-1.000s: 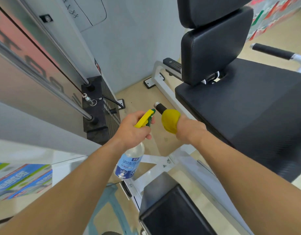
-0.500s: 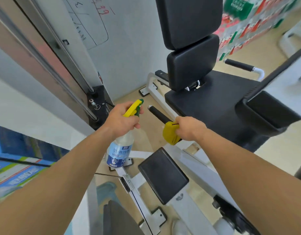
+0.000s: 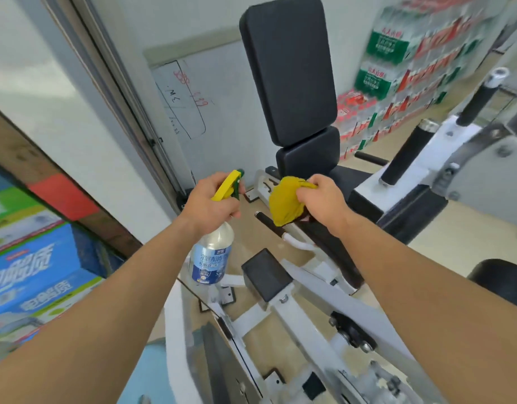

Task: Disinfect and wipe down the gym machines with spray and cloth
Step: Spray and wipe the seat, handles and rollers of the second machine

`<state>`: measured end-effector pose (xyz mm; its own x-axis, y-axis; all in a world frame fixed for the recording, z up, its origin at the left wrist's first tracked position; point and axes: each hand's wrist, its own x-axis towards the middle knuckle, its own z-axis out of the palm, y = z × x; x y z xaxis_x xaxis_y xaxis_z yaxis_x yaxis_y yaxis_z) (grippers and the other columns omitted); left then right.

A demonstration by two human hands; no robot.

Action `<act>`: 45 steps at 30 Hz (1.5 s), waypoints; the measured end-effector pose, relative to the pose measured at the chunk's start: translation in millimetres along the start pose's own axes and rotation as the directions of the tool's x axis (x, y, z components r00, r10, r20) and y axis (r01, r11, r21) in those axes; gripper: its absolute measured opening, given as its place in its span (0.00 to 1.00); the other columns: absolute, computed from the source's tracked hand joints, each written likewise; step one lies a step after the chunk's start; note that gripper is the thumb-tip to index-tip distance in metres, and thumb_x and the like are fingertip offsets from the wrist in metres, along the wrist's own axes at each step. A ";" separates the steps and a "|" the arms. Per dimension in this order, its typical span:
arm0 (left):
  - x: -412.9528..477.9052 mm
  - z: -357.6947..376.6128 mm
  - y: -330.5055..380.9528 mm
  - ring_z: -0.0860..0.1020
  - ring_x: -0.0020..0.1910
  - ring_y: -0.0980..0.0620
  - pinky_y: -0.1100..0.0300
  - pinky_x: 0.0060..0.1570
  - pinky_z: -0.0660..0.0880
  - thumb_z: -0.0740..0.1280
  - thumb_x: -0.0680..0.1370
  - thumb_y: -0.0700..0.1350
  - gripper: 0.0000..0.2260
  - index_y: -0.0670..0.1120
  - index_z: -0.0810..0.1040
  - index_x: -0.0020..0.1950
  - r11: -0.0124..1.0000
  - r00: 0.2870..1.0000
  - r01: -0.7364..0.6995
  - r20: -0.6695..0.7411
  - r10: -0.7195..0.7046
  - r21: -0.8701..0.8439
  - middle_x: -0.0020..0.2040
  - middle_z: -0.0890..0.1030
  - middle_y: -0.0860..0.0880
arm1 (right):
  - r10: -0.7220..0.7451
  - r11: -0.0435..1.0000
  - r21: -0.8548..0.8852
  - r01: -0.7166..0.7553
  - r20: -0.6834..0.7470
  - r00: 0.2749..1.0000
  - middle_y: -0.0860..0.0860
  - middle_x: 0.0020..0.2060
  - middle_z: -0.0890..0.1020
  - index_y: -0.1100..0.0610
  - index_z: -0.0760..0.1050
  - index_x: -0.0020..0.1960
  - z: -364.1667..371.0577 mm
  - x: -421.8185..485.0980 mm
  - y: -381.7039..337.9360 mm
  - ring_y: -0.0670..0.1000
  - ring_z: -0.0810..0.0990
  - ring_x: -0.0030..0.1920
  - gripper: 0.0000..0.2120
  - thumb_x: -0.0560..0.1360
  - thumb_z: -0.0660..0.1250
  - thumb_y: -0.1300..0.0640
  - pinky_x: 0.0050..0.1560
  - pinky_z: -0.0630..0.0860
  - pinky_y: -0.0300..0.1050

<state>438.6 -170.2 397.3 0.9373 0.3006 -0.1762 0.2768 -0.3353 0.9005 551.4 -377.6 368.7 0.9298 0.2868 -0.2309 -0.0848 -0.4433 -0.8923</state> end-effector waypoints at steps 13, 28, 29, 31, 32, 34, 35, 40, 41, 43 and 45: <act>-173.2 56.4 116.0 0.83 0.39 0.44 0.61 0.34 0.77 0.67 0.66 0.37 0.16 0.46 0.81 0.52 0.995 0.978 -0.075 -0.200 0.062 -0.059 0.55 0.81 0.37 | -0.159 0.987 0.040 0.156 0.107 0.981 0.50 0.40 0.75 0.52 0.70 0.47 -136.6 -166.8 -67.5 0.48 0.74 0.40 0.10 0.74 0.65 0.67 0.35 0.71 0.42; -246.1 193.9 269.6 0.83 0.32 0.56 0.57 0.40 0.81 0.65 0.77 0.29 0.13 0.42 0.78 0.58 0.972 0.970 -0.216 -0.137 0.202 -0.094 0.50 0.80 0.41 | 0.174 0.980 0.082 -0.182 0.091 0.980 0.57 0.36 0.70 0.55 0.69 0.40 -356.5 -313.0 -56.0 0.58 0.69 0.35 0.19 0.54 0.65 0.46 0.34 0.67 0.44; -247.0 203.6 281.4 0.83 0.32 0.56 0.55 0.41 0.81 0.65 0.77 0.30 0.13 0.42 0.78 0.59 0.968 0.967 -0.233 -0.129 0.220 -0.095 0.51 0.80 0.40 | 0.183 0.975 0.107 -0.193 0.094 0.979 0.57 0.37 0.71 0.55 0.70 0.41 -366.1 -318.2 -55.1 0.58 0.70 0.37 0.20 0.54 0.66 0.45 0.38 0.67 0.46; -247.1 220.8 300.9 0.83 0.32 0.58 0.55 0.42 0.81 0.65 0.77 0.30 0.12 0.41 0.78 0.59 0.961 0.960 -0.263 -0.123 0.252 -0.084 0.49 0.79 0.39 | 0.181 0.972 0.131 -0.193 0.101 0.978 0.53 0.30 0.72 0.53 0.69 0.38 -380.4 -327.9 -54.1 0.55 0.69 0.30 0.15 0.59 0.65 0.44 0.33 0.64 0.41; -248.6 230.9 311.1 0.83 0.32 0.58 0.56 0.41 0.81 0.65 0.77 0.30 0.12 0.40 0.78 0.58 0.958 0.958 -0.273 -0.114 0.263 -0.085 0.48 0.79 0.39 | 0.166 0.975 0.130 -0.180 0.107 0.980 0.51 0.27 0.71 0.53 0.68 0.37 -389.7 -332.1 -52.0 0.52 0.68 0.27 0.14 0.63 0.65 0.43 0.29 0.62 0.39; -252.5 251.9 329.2 0.84 0.33 0.54 0.60 0.38 0.80 0.64 0.77 0.29 0.10 0.38 0.78 0.56 0.953 0.956 -0.288 -0.077 0.281 -0.097 0.46 0.77 0.39 | 0.110 0.983 0.133 -0.128 0.138 0.984 0.54 0.28 0.75 0.55 0.72 0.40 -409.7 -336.7 -44.7 0.51 0.71 0.26 0.15 0.69 0.68 0.43 0.27 0.67 0.41; -254.8 264.2 338.5 0.83 0.34 0.52 0.62 0.35 0.79 0.64 0.77 0.29 0.11 0.40 0.78 0.55 0.952 0.957 -0.288 -0.055 0.284 -0.108 0.44 0.77 0.39 | 0.084 0.984 0.139 -0.107 0.162 0.983 0.57 0.32 0.79 0.57 0.75 0.44 -421.1 -337.5 -39.8 0.54 0.77 0.29 0.15 0.71 0.70 0.46 0.30 0.75 0.45; -254.7 340.8 378.6 0.84 0.33 0.54 0.63 0.33 0.78 0.64 0.77 0.29 0.12 0.43 0.79 0.52 0.950 0.955 -0.293 0.010 0.295 -0.106 0.41 0.79 0.43 | 0.035 0.997 0.059 -0.043 0.123 0.992 0.60 0.47 0.84 0.59 0.77 0.51 -489.8 -334.8 -10.2 0.59 0.85 0.48 0.10 0.71 0.72 0.65 0.58 0.79 0.64; -253.5 354.8 383.6 0.84 0.34 0.53 0.63 0.34 0.78 0.64 0.77 0.29 0.11 0.42 0.79 0.53 0.952 0.957 -0.288 0.008 0.290 -0.101 0.41 0.78 0.42 | 0.033 0.998 0.049 -0.039 0.128 0.991 0.62 0.52 0.84 0.59 0.76 0.53 -501.9 -334.3 -6.3 0.61 0.84 0.52 0.14 0.69 0.72 0.66 0.58 0.79 0.65; -248.7 396.7 401.7 0.83 0.34 0.51 0.64 0.31 0.77 0.64 0.76 0.28 0.11 0.37 0.79 0.56 0.952 0.956 -0.294 -0.010 0.294 -0.089 0.42 0.78 0.39 | 0.032 0.999 0.013 -0.034 0.141 0.990 0.63 0.58 0.81 0.53 0.74 0.56 -543.6 -331.4 6.4 0.63 0.83 0.56 0.20 0.66 0.71 0.64 0.57 0.80 0.65; -242.2 438.3 420.6 0.83 0.34 0.50 0.63 0.30 0.77 0.64 0.76 0.27 0.11 0.34 0.78 0.57 0.951 0.957 -0.291 -0.025 0.291 -0.099 0.42 0.77 0.38 | 0.004 1.000 -0.030 0.000 0.145 0.989 0.59 0.57 0.81 0.47 0.76 0.57 -587.9 -328.1 18.7 0.61 0.82 0.55 0.22 0.66 0.68 0.64 0.57 0.81 0.60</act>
<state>420.8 -775.4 644.5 0.9718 0.2121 0.1028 -0.0307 -0.3187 0.9474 455.3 -979.3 655.8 0.8677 0.4048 -0.2886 -0.0743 -0.4684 -0.8804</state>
